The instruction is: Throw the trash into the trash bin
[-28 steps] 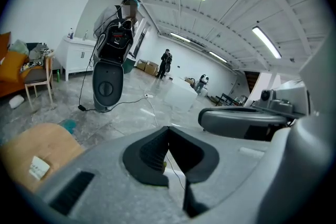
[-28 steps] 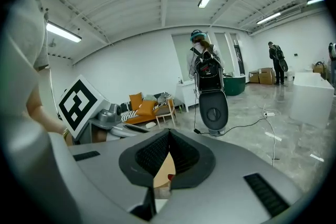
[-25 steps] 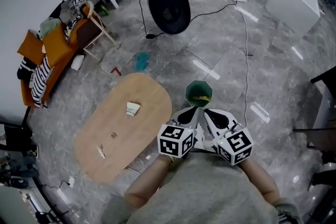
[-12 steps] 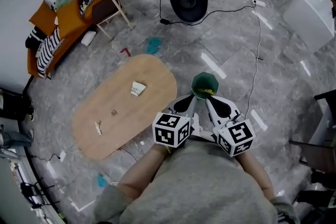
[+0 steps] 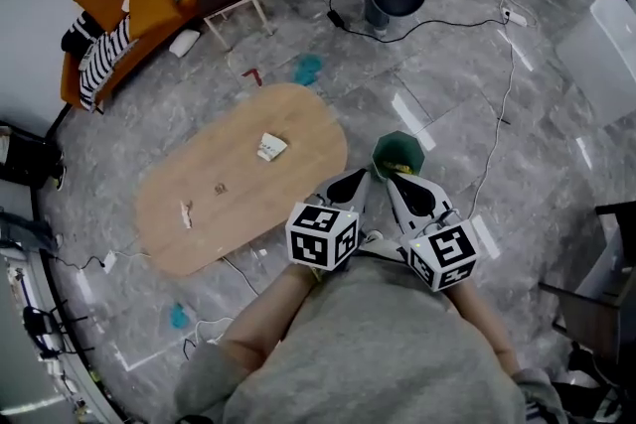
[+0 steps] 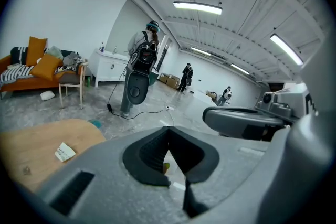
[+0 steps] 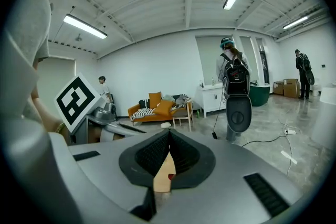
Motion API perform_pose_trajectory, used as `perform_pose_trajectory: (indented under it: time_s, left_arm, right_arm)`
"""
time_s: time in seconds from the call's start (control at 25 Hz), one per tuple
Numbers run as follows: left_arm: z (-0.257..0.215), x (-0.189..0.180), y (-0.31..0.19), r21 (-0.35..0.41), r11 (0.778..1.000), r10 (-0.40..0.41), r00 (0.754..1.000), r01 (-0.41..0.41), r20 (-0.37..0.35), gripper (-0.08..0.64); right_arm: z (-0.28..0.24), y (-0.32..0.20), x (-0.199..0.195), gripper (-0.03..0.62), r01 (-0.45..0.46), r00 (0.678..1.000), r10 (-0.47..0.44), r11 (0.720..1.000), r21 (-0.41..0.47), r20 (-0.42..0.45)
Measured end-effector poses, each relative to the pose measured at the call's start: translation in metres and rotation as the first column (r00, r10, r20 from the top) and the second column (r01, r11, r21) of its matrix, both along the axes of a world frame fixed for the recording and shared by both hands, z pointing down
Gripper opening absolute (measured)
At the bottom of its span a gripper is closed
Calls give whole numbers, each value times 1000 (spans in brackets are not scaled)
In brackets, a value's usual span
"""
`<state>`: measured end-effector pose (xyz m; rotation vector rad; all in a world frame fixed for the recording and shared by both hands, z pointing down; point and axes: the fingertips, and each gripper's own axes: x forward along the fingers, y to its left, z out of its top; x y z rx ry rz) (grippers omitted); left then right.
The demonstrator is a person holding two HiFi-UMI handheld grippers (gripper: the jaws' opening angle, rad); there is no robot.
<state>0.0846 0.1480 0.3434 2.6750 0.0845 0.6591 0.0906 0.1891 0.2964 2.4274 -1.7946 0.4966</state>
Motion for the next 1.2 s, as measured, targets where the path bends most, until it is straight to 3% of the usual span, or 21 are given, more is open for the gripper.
perform_pose_trajectory:
  time_s: [0.76,1.2]
  left_arm:
    - [-12,-100,-138,1,974,-227,974,227,-9,9]
    - [-8,-165,-195,-25,942,-335,942,335,4,9]
  right_arm:
    - [-17,-131,-82,9,191,981,-191,981,18,-41]
    - [-11,-189,-145,8,304,952,-304,953,-11,-29]
